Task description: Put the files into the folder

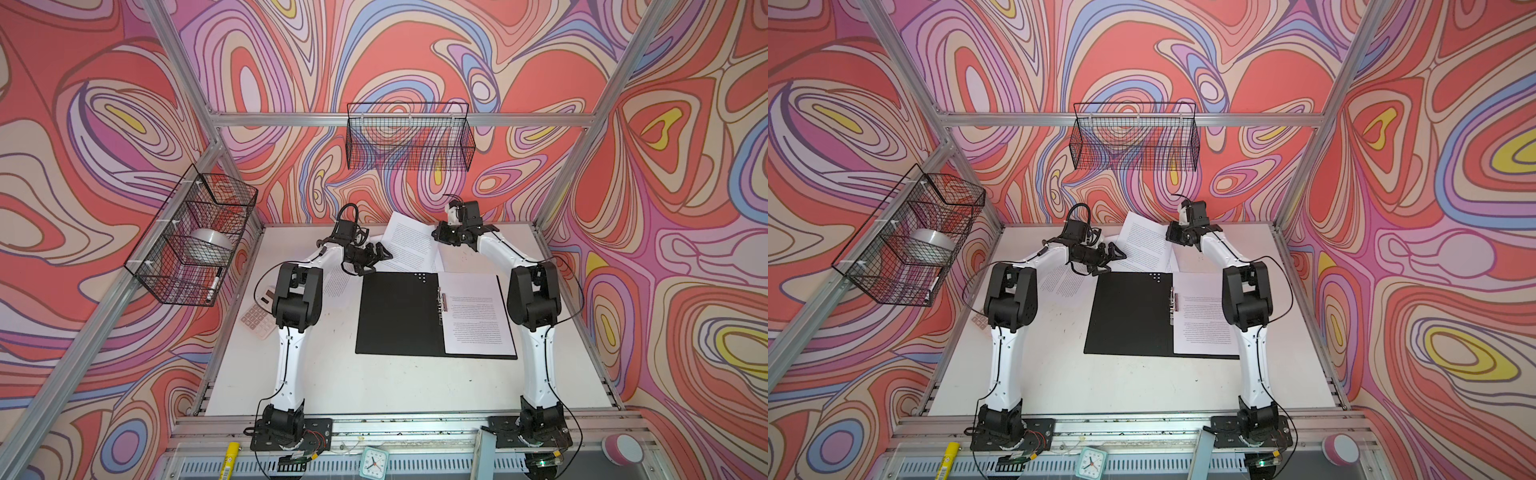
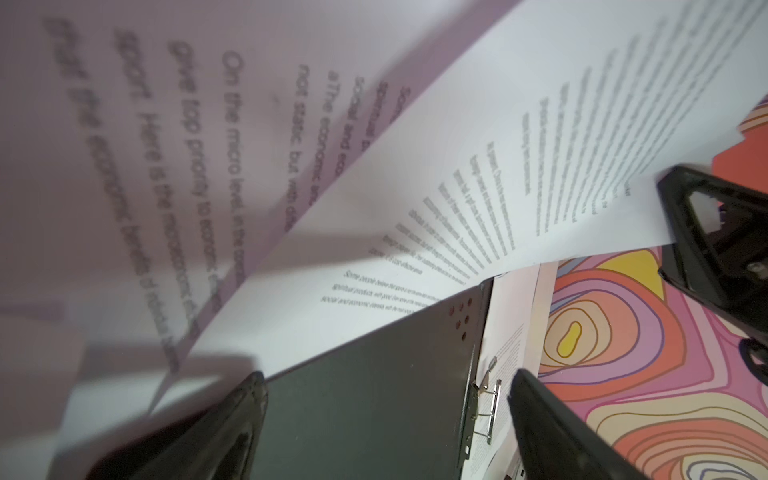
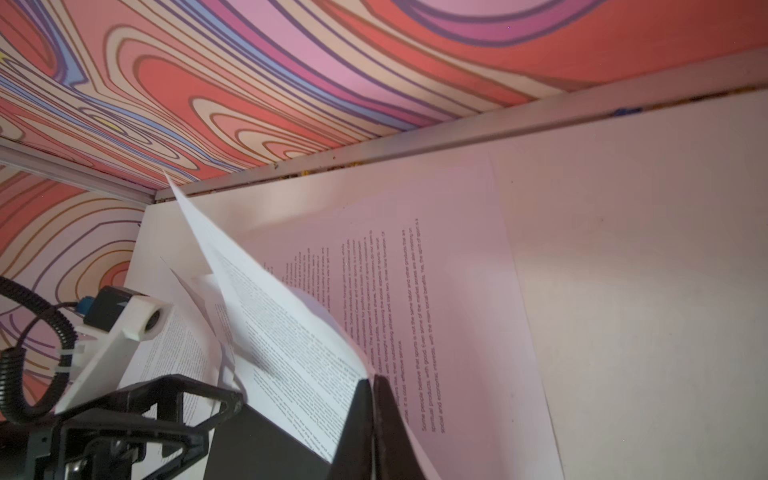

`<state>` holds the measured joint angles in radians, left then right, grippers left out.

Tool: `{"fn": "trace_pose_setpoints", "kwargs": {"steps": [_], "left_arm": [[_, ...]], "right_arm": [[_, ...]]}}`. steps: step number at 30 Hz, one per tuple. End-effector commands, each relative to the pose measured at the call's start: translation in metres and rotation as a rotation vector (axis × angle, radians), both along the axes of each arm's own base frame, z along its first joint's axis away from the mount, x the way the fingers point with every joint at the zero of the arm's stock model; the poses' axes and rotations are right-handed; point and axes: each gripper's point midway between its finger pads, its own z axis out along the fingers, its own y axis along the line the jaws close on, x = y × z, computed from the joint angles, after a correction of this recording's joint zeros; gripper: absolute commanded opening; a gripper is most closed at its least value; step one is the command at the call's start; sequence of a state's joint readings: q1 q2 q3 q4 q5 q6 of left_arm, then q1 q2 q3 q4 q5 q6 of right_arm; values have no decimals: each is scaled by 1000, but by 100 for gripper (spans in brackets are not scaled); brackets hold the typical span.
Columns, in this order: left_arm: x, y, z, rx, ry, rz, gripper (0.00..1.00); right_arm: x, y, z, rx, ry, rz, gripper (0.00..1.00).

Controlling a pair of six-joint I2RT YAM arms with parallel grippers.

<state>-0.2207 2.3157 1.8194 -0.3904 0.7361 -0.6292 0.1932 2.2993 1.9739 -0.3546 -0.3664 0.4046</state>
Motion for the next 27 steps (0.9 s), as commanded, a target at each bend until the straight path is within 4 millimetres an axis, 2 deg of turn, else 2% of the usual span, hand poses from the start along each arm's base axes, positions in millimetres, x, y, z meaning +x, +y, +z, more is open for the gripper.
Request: {"fn": "trace_pose_setpoints", "kwargs": {"steps": [1,8,10,13,17,20,24,27], "left_arm": [[-8,1,62,-44,-72,-9,95],[-28,12,101,-12,-135,15,99],[-37,15,106,-5,-140,19,100],[-54,20,112,-2,-150,24,100],[-75,25,104,14,-127,26,100],[-79,23,94,12,-116,27,100],[-65,11,75,-6,-72,16,100],[-44,0,63,-24,-54,16,100]], "right_arm": [[6,0,1,-1,0,8,0],[5,5,20,43,-11,34,0],[3,2,14,35,3,27,0],[2,-3,-6,34,46,19,0],[-2,-5,-26,30,83,16,0],[-4,-6,-38,24,97,10,1],[-1,-10,-54,34,124,-6,5],[3,-11,-62,52,134,-4,6]]}}
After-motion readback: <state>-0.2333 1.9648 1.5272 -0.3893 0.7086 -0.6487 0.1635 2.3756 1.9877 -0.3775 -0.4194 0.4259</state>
